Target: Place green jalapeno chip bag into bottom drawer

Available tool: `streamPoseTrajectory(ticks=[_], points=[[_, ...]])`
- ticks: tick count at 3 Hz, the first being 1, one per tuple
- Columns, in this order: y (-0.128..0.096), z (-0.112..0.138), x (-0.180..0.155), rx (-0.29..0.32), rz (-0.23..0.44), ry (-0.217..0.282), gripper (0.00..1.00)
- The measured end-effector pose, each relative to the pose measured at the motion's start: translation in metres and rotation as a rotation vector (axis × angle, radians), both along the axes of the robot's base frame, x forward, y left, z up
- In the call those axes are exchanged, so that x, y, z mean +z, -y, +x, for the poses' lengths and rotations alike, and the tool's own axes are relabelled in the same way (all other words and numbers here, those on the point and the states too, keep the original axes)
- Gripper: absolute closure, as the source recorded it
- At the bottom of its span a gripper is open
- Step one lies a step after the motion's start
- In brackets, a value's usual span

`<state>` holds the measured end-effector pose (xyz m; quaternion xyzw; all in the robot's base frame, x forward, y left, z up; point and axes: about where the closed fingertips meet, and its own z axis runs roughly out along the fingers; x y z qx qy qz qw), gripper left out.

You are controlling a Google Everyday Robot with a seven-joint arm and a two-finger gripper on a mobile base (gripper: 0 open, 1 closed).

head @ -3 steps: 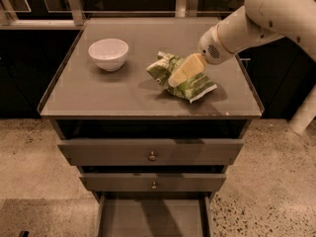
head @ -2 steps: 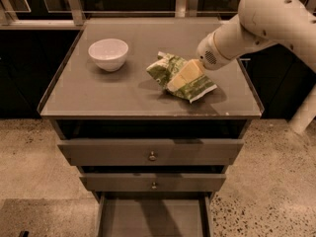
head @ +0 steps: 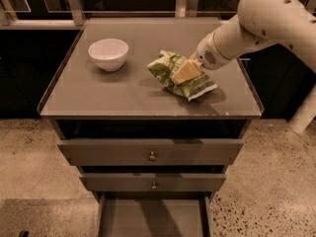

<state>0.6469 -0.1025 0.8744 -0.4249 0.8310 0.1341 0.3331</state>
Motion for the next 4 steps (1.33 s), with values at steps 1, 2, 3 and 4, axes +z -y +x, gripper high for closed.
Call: streamPoseTrajectory(ticks=[1, 2, 3, 4], points=[[0.000, 0.000, 0.000, 0.000, 0.000, 0.000, 0.65], [0.000, 0.000, 0.000, 0.000, 0.000, 0.000, 0.89], [-0.001, -0.004, 0.002, 0.020, -0.004, -0.004, 1.00], [0.007, -0.027, 0.015, 0.068, -0.038, -0.021, 1.00]])
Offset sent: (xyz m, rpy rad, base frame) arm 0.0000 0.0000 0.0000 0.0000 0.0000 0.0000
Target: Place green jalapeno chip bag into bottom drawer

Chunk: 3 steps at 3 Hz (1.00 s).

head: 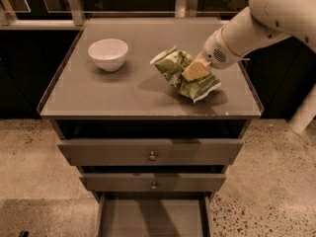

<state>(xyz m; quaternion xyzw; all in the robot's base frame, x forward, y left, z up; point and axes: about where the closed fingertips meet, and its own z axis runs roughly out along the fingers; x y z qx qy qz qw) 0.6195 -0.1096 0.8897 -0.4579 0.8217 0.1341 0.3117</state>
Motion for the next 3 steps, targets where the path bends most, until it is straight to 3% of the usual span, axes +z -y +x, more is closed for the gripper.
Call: streamPoseTrajectory(ticks=[1, 2, 3], points=[[0.015, -0.045, 0.015, 0.049, -0.062, -0.018, 1.00], [0.032, -0.090, 0.033, 0.057, -0.102, 0.009, 1.00], [0.032, -0.090, 0.033, 0.057, -0.102, 0.009, 1.00]])
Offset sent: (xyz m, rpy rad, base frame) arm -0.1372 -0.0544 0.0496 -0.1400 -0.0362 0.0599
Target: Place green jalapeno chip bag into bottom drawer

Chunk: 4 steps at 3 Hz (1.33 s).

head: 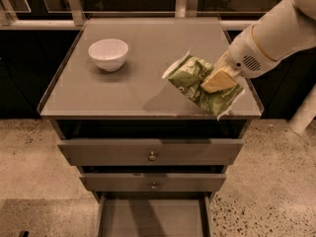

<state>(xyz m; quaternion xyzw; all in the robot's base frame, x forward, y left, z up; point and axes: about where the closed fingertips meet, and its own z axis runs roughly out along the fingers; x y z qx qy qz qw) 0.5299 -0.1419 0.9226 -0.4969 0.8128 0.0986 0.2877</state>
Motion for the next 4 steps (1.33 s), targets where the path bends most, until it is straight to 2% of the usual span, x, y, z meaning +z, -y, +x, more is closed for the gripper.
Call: streamPoseTrajectory(ticks=[1, 2, 3, 4], points=[[-0.005, -0.012, -0.009, -0.011, -0.021, -0.002, 1.00], [-0.002, -0.046, -0.019, -0.085, -0.001, -0.013, 1.00], [0.013, -0.085, -0.036, -0.198, 0.028, -0.039, 1.00], [0.026, -0.100, -0.053, -0.260, 0.065, -0.072, 1.00]])
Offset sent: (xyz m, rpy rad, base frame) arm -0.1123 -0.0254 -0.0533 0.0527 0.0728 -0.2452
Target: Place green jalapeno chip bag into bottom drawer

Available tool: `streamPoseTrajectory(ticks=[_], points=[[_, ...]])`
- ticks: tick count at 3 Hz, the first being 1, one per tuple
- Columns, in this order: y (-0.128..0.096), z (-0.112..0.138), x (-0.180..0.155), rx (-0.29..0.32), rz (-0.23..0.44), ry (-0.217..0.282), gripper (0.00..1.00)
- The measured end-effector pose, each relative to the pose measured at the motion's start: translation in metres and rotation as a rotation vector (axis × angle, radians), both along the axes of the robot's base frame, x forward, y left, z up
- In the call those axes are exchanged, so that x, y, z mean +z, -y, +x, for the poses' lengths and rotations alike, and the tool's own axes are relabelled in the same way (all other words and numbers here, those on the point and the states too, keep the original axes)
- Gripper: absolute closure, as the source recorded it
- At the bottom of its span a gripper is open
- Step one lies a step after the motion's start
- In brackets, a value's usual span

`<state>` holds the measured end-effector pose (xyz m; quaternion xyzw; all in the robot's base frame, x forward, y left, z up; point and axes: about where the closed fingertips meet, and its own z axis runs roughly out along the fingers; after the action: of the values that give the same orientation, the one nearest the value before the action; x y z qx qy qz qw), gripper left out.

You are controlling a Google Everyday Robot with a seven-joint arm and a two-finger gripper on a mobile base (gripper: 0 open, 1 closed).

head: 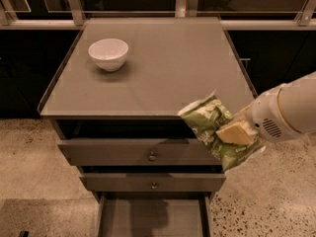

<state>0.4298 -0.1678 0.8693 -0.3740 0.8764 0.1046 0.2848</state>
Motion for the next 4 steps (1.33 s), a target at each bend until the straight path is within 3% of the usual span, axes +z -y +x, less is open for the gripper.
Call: streamPoseTrajectory(ticks=[2, 3, 4], points=[[-0.001, -0.006, -0.013, -0.016, -0.013, 0.006, 1.00], [0.013, -0.026, -0.071, -0.121, 0.055, -0.073, 1.00], [0.028, -0.057, -0.150, -0.240, 0.140, -0.193, 1.00]])
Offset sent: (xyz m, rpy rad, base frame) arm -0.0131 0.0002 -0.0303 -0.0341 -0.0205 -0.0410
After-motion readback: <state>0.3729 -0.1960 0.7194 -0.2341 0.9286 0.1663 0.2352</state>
